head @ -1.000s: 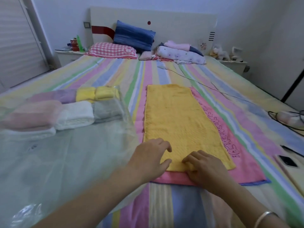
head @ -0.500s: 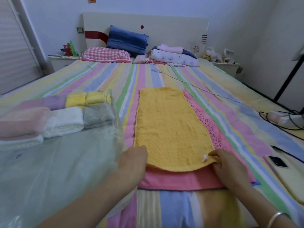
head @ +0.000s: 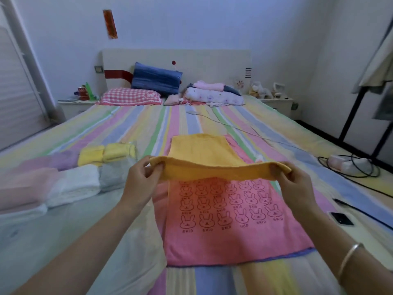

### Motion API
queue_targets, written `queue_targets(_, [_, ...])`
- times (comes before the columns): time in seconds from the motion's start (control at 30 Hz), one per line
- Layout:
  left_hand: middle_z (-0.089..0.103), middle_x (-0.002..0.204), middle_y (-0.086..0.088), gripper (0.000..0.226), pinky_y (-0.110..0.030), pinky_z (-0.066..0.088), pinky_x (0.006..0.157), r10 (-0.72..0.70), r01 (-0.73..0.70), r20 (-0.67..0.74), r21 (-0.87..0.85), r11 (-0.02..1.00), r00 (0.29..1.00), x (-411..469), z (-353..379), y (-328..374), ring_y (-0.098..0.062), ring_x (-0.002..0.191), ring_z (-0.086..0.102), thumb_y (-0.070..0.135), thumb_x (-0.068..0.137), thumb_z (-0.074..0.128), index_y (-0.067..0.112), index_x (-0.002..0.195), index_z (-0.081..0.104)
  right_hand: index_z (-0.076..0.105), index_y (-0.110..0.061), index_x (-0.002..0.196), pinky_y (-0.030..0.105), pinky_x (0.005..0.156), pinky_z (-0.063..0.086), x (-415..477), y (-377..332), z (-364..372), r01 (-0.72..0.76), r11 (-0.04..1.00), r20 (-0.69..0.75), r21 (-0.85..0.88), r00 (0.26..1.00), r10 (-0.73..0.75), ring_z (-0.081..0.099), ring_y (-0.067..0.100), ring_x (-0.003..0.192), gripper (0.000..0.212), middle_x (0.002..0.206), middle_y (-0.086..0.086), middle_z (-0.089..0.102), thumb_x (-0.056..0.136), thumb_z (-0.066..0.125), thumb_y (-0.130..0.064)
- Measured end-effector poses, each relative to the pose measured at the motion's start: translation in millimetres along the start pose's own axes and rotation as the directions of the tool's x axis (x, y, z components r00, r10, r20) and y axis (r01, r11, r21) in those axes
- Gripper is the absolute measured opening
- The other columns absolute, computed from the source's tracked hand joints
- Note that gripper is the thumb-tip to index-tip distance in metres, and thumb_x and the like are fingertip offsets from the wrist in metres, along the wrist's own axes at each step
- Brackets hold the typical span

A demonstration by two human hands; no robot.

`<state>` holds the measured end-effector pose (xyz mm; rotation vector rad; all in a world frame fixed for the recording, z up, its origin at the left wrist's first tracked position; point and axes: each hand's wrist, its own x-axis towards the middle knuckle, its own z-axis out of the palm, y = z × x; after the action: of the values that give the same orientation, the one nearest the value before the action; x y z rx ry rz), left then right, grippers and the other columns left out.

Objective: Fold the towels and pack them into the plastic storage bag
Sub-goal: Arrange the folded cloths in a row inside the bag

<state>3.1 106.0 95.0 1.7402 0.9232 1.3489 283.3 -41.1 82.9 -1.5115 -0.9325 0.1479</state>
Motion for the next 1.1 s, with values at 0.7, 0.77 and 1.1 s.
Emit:
queue_targets(0.7, [0.070, 0.084, 0.001, 0.013, -0.022, 0.050, 0.055, -0.485, 0.463, 0.299, 0.146, 0.875, 0.822, -73, -17, 64, -0.012, 0.071, 0.068, 0.023, 0.098, 0.053, 0.015, 0.102, 0.063, 0.070, -0.015, 0.096, 0.023, 0.048, 0.050, -43, -60, -94, -0.417, 0.874, 0.429, -0.249, 0.762, 0.485, 0.067, 0.015, 0.058, 0.023, 0.076, 0.005, 0.073, 0.088, 0.063, -0.035])
queue_targets(0.77, [0.065, 0.086, 0.006, 0.009, -0.023, 0.046, 0.057, -0.394, 0.355, 0.179, 0.214, 0.910, 0.902, -54, -7, 50, -0.009, 0.074, 0.063, 0.026, 0.098, 0.054, 0.020, 0.100, 0.060, 0.068, -0.024, 0.094, 0.024, 0.054, 0.049, -30, -46, -80, -0.397, 0.884, 0.335, -0.246, 0.821, 0.462, 0.069, 0.015, 0.069, 0.017, 0.083, 0.001, 0.073, 0.090, 0.061, -0.039])
queue_targets(1.1, [0.068, 0.100, -0.002, 0.015, -0.032, 0.042, 0.074, -0.253, 0.220, 0.009, 0.463, 0.859, 0.967, 76, 62, -101, -0.024, 0.101, 0.062, 0.029, 0.095, 0.057, 0.017, 0.099, 0.065, 0.070, -0.032, 0.092, 0.027, 0.063, 0.050, 91, 73, 32, -0.235, 0.927, 0.241, -0.292, 0.920, 0.310, 0.066, 0.012, 0.076, 0.016, 0.086, -0.008, 0.070, 0.095, 0.055, -0.037])
